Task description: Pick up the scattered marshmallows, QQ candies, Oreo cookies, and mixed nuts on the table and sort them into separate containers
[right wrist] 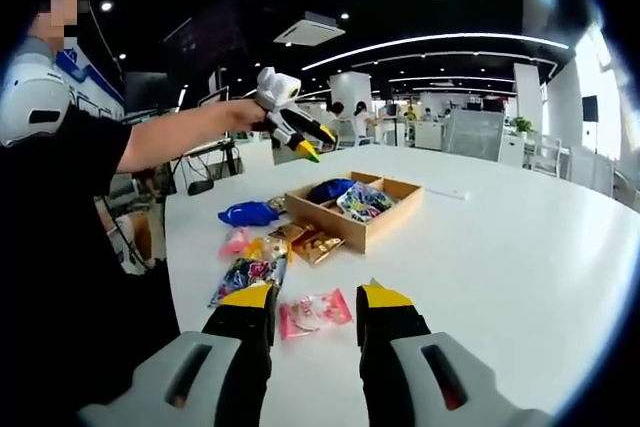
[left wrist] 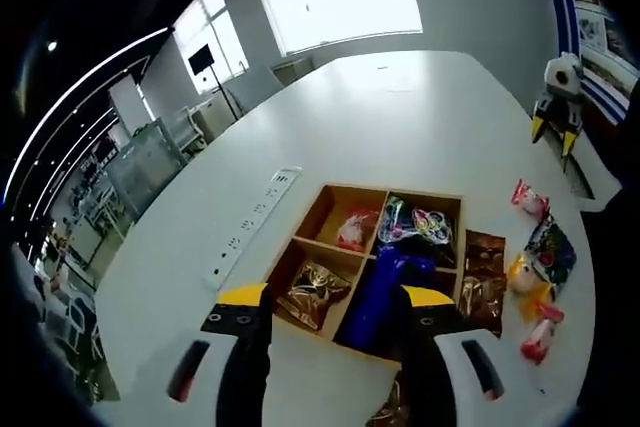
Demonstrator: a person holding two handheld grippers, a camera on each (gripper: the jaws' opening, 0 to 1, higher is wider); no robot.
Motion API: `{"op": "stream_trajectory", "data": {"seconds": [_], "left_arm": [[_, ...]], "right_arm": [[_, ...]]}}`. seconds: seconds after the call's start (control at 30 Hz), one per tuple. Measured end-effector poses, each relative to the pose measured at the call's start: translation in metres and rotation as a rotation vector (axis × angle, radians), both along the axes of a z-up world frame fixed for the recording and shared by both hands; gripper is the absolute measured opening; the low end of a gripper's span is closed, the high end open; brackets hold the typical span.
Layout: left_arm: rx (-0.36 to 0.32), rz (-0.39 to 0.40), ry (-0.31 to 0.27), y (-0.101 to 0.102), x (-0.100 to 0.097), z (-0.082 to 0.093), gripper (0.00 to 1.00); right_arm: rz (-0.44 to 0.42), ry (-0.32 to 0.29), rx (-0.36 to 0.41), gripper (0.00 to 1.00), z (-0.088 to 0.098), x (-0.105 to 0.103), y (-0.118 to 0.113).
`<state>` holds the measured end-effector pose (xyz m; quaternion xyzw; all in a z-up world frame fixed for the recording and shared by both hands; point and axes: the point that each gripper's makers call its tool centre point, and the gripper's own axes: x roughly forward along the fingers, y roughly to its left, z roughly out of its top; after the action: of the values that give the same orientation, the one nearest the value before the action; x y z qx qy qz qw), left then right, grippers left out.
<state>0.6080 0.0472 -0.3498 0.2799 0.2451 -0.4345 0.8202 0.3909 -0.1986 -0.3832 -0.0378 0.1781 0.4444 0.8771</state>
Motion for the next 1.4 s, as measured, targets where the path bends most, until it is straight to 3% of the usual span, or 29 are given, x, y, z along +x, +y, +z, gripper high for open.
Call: {"op": "stream_trajectory", "data": {"seconds": [0.57,1.07,1.13,1.4], "left_arm": [[-0.030,0.000,-0.026,0.005,-0.026,0.014,0.54],[-0.150,0.038,0.018,0.019,-0.065,0.021,0.53],[-0.147,0.042,0.015,0.026,-0.060,0.022,0.53],[-0.184,0.068,-0.002,0.035,-0.070,0.031,0.53]], "right_arm": [[0.012,-0.018,0.012,0.29,0.014,-0.003,0.011],[0.031,-0.031,-0.009,0.29,0.019,-0.007,0.021],[0.032,-0.032,-0.009,0.29,0.020,-0.008,0.023],[0.030,-0.039,-0.017,0.29,0.023,-0.010,0.026]]}}
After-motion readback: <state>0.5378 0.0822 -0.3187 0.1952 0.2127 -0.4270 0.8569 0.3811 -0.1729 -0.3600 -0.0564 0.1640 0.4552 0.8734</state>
